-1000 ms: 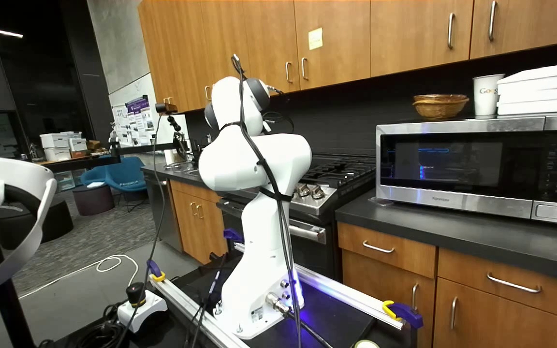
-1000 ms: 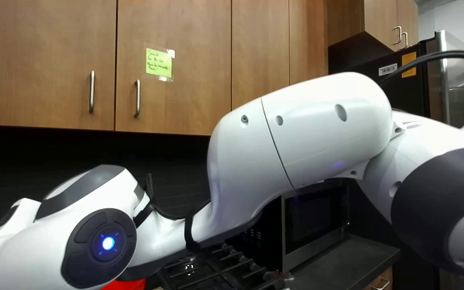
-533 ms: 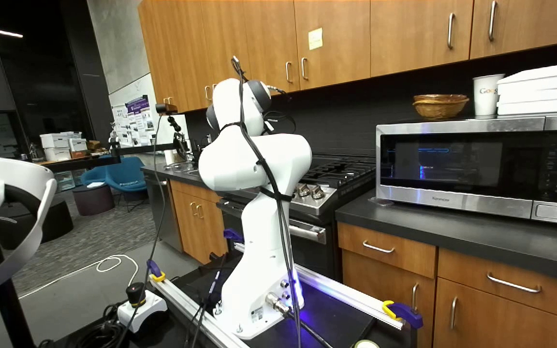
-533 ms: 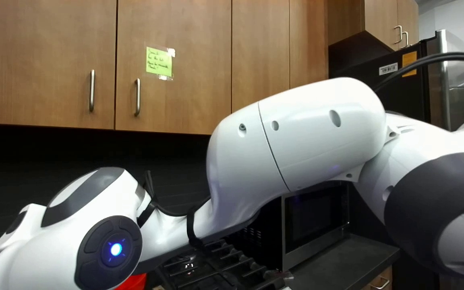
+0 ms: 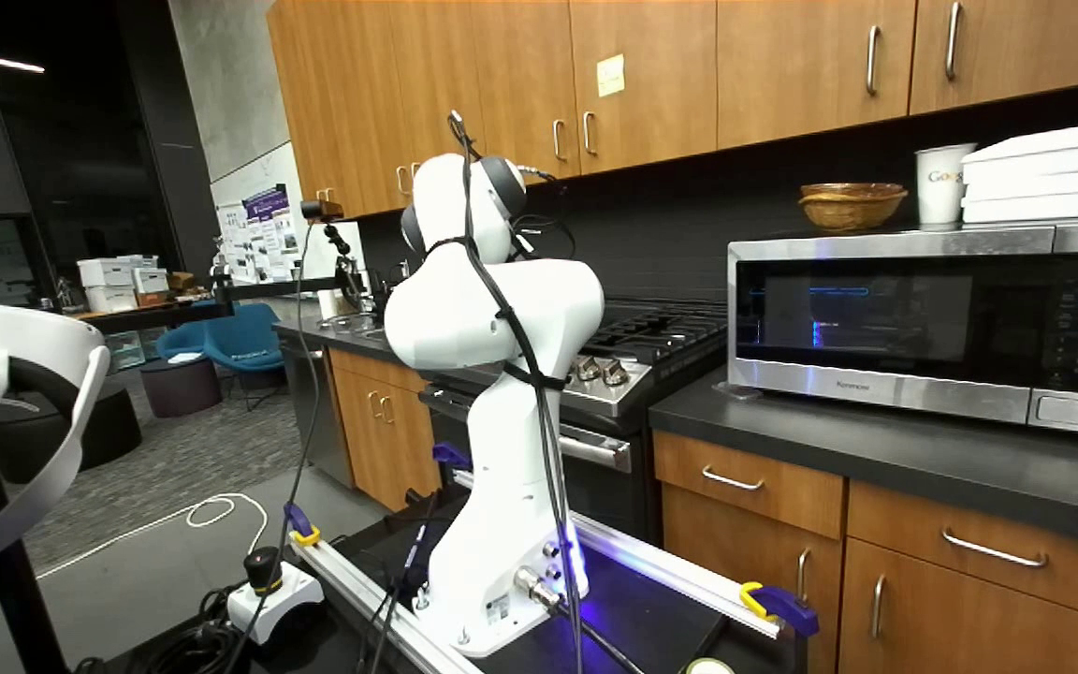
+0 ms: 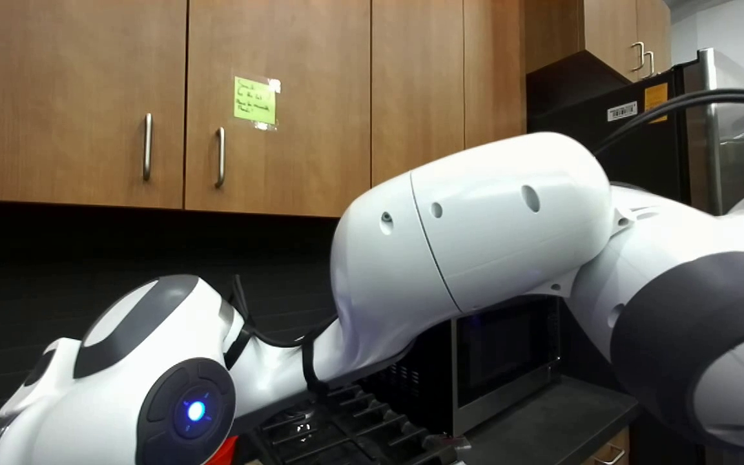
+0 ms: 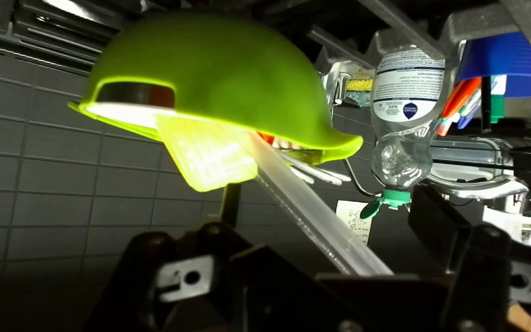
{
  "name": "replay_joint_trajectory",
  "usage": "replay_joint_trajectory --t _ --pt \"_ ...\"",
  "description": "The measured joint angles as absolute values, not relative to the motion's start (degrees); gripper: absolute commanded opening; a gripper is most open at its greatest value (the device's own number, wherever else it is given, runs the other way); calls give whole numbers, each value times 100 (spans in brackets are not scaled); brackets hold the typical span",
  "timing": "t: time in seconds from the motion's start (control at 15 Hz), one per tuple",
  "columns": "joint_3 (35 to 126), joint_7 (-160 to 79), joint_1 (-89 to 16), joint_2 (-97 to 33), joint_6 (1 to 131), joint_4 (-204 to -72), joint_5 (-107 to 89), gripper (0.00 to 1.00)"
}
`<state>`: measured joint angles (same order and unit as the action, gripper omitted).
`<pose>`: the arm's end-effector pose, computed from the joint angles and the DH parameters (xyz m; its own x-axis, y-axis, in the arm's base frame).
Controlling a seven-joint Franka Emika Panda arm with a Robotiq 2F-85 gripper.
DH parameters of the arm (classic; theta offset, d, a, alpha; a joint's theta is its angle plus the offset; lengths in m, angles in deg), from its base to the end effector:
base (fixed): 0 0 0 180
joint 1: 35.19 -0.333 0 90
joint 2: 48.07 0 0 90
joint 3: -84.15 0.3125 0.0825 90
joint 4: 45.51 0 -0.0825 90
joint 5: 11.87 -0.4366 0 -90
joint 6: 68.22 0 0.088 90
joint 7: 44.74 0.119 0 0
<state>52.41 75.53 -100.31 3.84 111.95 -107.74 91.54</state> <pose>0.5331 0.6419 0.3189 0.1545 0.3027 0.9405 0.6190 -0.7716 0.1467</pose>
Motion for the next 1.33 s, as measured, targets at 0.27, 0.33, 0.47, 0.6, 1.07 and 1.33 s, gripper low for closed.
replay_joint_trajectory --t 0.27,0.33,0.47,0.6,1.07,1.33 --pt "5287 7769 -10034 383 11193 -10661 9160 100" --pt "5308 7824 -10034 383 11192 -10615 9160 100" --pt "5343 7898 -10036 384 11191 -10539 9160 100" --pt "5379 7944 -10034 389 11189 -10489 9160 100" --pt "5415 7970 -10019 539 11173 -10407 9161 100" --pt "5415 7970 -9957 741 11142 -10199 9161 100"
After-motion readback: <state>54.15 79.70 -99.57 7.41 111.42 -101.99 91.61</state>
